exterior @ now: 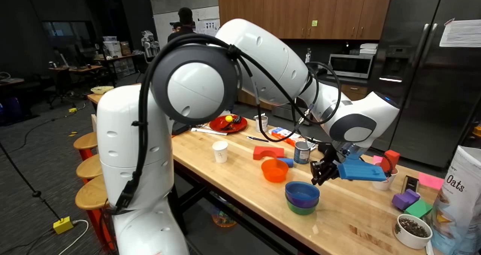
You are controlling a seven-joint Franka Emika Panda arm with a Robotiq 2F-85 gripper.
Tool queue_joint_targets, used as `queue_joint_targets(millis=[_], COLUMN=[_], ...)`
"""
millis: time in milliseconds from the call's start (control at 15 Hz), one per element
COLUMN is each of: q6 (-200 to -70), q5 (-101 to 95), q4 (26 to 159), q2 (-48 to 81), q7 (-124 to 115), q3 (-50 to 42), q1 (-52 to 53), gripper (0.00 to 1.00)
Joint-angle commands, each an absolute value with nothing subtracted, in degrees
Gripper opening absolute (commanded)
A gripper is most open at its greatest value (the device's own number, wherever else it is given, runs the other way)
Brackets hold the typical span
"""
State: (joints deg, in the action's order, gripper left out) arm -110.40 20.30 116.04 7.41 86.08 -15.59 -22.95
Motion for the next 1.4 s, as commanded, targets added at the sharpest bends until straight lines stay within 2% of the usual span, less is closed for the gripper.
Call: queue_joint_targets(millis=[0, 333, 467, 1267, 1333], q6=[-110.0, -109.9, -109.8, -107.2, -106.8], q5=[18.5, 18.3, 18.5, 19.3, 19.3], q4=[115.0, 114.9, 114.6, 108.2, 107.7], q2=[7.5, 7.6, 8.0, 16.1, 16.6], q7=[84.3, 84.2, 84.4, 85.5, 85.5], q3=[-16.0, -16.0, -15.9, -14.0, -13.8], q1=[-22.2, -22.1, -22.1, -23.0, -23.1], gripper=[0.55, 0.89, 0.99, 1.00, 0.93])
